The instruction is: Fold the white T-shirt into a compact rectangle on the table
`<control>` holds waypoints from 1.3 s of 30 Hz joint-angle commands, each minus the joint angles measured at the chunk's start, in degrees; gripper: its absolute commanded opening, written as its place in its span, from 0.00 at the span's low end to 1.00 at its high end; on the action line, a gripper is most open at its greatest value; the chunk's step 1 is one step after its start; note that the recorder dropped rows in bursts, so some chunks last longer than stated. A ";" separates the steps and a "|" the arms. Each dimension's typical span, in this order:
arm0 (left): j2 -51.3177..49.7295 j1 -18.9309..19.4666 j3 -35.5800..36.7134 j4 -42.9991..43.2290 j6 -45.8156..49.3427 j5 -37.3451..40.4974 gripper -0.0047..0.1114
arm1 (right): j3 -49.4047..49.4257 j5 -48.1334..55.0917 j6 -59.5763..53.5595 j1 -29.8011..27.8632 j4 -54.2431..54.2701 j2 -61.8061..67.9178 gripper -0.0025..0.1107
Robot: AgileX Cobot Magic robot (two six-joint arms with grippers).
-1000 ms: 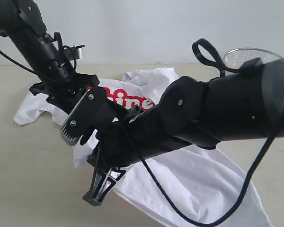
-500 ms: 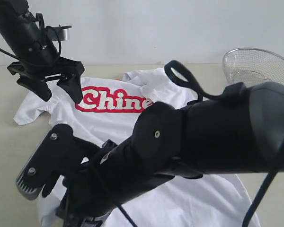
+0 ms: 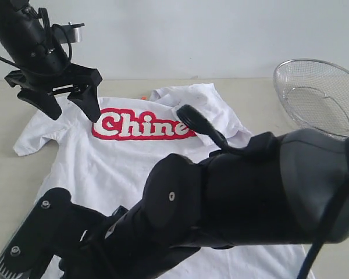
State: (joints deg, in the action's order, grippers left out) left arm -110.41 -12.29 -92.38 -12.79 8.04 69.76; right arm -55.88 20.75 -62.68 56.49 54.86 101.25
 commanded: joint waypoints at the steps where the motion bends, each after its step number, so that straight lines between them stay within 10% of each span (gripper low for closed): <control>1: 0.74 0.12 -0.14 -0.23 -0.84 0.20 0.70 | -0.20 -0.28 2.44 0.10 0.60 0.27 0.67; 14: 0.74 0.12 0.53 -2.68 -0.27 0.20 0.69 | -0.20 0.37 12.25 -18.58 -1.72 -3.97 0.02; 22: 0.74 0.12 8.47 -14.42 10.21 -0.92 0.66 | -1.86 4.94 13.95 -37.35 -1.85 -1.68 0.02; 30: 0.74 0.12 9.38 -13.06 10.07 -11.65 0.08 | -20.85 13.24 20.52 -46.95 -8.75 8.53 0.02; 39: -5.52 0.40 9.38 -12.87 10.05 -23.09 0.08 | -40.20 21.35 25.30 -46.61 -11.92 25.56 0.02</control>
State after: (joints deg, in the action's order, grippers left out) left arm -113.08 -12.02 -83.23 -25.64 17.65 49.57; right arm -92.60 40.01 -38.33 9.70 43.68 123.25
